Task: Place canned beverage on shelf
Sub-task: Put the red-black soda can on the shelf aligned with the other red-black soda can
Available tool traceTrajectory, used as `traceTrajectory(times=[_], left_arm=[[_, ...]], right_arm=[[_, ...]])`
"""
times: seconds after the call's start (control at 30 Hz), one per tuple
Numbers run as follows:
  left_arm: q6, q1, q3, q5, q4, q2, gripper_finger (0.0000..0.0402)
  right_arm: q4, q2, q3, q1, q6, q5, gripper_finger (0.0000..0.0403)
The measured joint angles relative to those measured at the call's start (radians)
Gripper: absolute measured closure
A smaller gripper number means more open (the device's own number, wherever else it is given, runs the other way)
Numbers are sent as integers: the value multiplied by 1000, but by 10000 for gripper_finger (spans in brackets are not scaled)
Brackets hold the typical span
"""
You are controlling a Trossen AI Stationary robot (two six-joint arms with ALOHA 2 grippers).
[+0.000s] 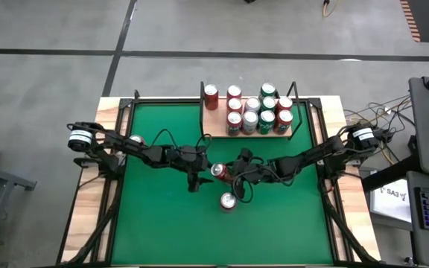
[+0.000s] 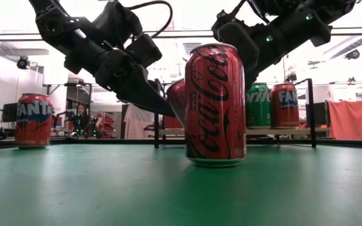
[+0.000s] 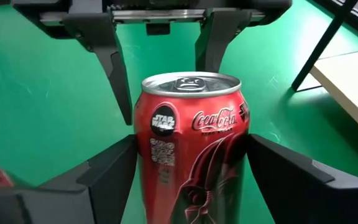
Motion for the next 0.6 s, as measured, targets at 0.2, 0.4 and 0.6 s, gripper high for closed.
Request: traceTrajectory(times=[0.2, 0.4, 0.6], left_arm=[[-2, 0, 1, 1, 53, 0, 151], [4, 0, 11, 3, 80, -4, 150], [0, 0, 10, -3, 66, -18, 150]], right_arm=[[-5, 1, -1, 0, -24, -8, 95], [-13, 2, -4, 2, -21, -9, 110], [-17, -28, -4, 4, -40, -3, 137]])
